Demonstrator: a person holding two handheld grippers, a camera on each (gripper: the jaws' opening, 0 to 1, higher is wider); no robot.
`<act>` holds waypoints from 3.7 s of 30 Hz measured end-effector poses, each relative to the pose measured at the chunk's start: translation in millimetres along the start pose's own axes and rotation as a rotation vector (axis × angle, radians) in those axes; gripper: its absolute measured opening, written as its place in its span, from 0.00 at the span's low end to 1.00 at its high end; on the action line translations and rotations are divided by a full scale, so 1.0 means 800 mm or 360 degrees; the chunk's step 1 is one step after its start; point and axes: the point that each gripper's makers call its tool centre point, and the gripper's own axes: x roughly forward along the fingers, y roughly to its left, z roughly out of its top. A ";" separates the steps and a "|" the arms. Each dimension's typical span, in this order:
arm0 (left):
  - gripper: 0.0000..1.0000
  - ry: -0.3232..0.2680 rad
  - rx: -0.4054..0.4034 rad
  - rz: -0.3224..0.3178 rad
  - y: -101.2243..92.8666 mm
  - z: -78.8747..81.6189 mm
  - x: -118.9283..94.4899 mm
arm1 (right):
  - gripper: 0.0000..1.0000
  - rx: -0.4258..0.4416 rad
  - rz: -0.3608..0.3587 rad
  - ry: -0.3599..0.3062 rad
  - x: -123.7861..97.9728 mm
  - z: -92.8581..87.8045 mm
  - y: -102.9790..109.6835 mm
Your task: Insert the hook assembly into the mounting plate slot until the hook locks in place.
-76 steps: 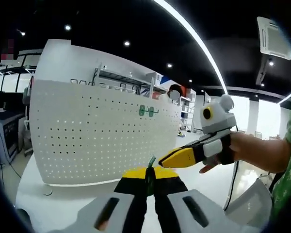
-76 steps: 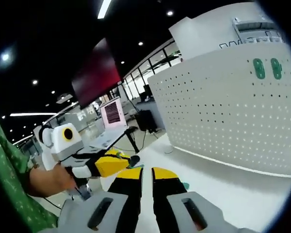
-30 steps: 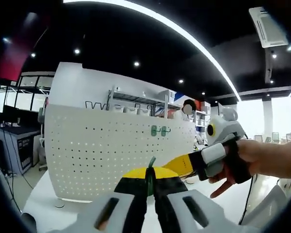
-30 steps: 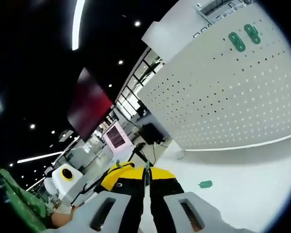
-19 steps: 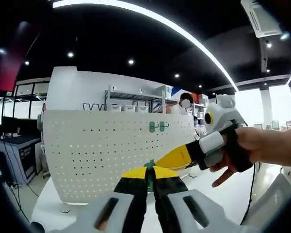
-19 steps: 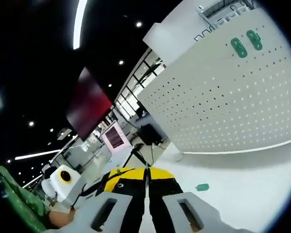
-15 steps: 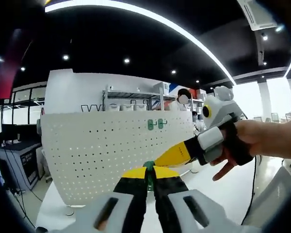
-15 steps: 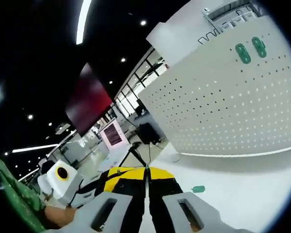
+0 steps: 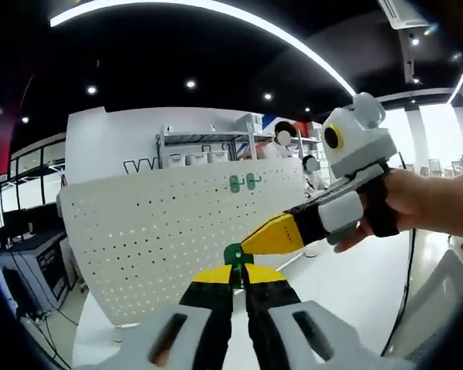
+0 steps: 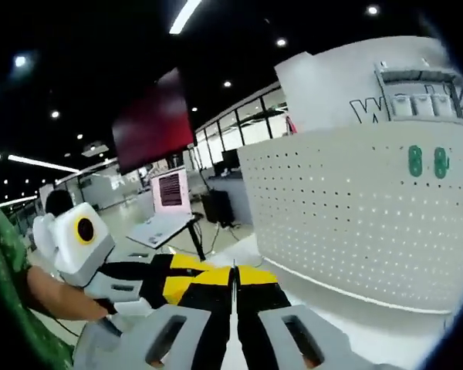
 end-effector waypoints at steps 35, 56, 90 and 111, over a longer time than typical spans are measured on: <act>0.03 0.0017 -0.0012 0.0020 -0.010 0.009 -0.003 | 0.00 -0.0165 -0.0026 -0.0009 -0.012 0.009 0.010; 0.03 0.0010 -0.0016 0.0022 -0.016 0.012 0.003 | 0.12 -0.0249 -0.0111 -0.0020 -0.030 0.009 -0.007; 0.02 -0.0095 -0.0003 0.0175 0.046 0.055 -0.032 | 0.13 -0.0220 -0.0255 -0.0044 -0.069 -0.011 -0.050; 0.02 -0.0124 0.0000 0.0217 0.059 0.063 -0.041 | 0.07 -0.0178 -0.0668 -0.0101 -0.098 -0.142 -0.079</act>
